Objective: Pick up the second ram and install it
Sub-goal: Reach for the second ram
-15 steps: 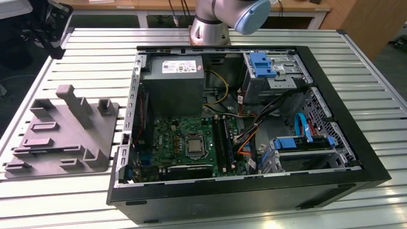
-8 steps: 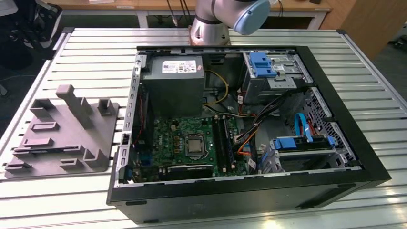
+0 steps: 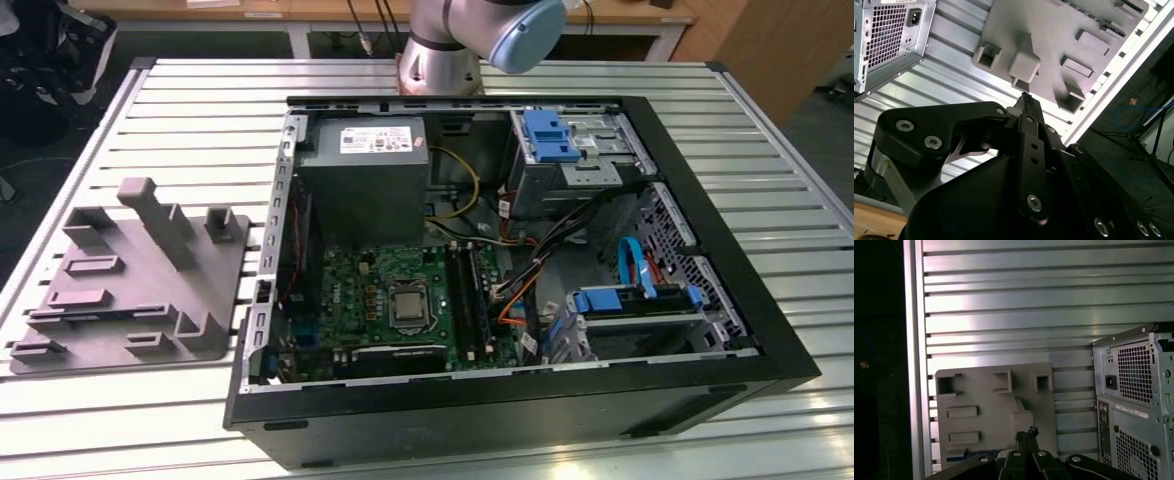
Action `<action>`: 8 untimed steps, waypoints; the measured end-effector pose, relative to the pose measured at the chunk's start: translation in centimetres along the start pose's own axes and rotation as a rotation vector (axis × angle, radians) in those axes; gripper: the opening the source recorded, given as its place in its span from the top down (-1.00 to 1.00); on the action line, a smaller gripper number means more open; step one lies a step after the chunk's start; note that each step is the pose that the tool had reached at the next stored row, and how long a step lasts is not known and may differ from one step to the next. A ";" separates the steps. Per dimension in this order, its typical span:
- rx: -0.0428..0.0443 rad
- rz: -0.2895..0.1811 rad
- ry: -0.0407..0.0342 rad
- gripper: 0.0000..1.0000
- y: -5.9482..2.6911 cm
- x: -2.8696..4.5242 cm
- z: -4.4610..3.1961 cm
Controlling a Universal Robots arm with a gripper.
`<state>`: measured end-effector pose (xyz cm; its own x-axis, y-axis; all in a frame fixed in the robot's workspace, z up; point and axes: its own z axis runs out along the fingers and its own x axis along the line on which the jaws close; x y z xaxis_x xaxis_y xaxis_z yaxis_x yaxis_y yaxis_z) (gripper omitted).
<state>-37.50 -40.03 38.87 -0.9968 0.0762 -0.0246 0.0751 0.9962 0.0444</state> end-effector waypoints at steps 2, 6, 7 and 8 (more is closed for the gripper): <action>0.0000 0.000 0.0001 0.80 -0.12 0.15 0.06; 0.0000 0.000 0.0000 0.80 -0.37 0.44 0.18; 0.0000 0.000 0.0000 0.80 -0.40 0.49 0.19; 0.0000 0.000 0.0000 0.80 -0.40 0.49 0.19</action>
<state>-38.01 -40.38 38.65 -0.9968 0.0761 -0.0245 0.0750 0.9962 0.0444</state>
